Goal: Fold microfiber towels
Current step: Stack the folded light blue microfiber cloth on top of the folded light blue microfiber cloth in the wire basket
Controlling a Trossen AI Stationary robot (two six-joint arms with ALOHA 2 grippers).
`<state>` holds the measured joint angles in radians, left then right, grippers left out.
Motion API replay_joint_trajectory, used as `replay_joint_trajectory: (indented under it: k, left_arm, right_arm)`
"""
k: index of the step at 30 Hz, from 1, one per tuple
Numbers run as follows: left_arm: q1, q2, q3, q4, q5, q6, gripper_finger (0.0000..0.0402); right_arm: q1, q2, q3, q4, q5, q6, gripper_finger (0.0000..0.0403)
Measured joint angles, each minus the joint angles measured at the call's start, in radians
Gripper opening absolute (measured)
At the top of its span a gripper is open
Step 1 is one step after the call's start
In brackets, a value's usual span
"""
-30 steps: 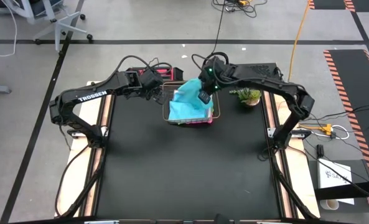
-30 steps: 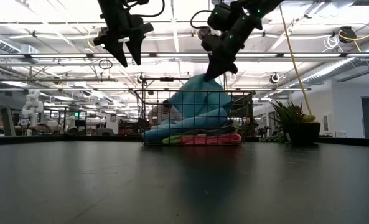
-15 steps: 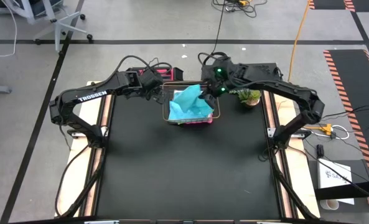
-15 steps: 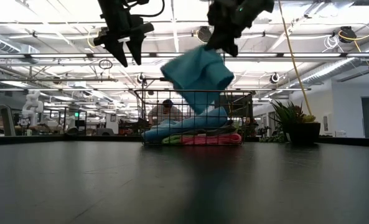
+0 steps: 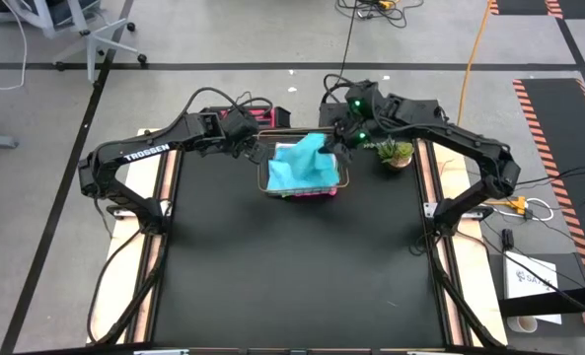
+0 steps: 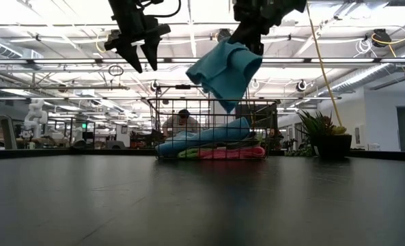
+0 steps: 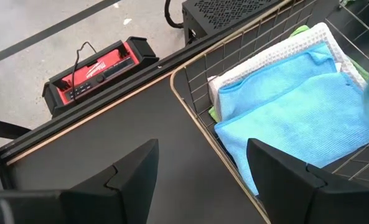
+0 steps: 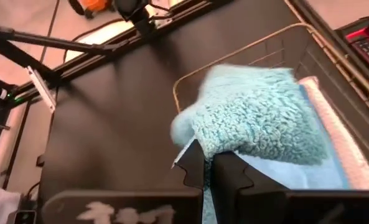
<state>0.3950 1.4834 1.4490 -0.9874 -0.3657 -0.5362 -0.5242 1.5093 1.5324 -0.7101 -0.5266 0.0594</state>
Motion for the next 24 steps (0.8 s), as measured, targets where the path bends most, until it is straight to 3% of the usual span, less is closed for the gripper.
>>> replay_joint_trajectory:
  k: [8,21,24]
  left_arm:
    - [0.0,0.0,0.0,0.001,0.0,0.0,0.0246]
    - [0.0,0.0,0.0,0.002,0.0,0.0,0.0246]
    - [0.0,0.0,0.0,0.002,0.0,0.0,0.0245]
  right_arm:
    - [-0.027,0.06,0.106,-0.145,-0.079,-0.095,0.0]
    - [-0.026,0.471,0.626,-0.543,-0.048,-0.448,0.0]
    - [-0.026,0.525,0.675,-0.574,-0.058,-0.488,0.0]
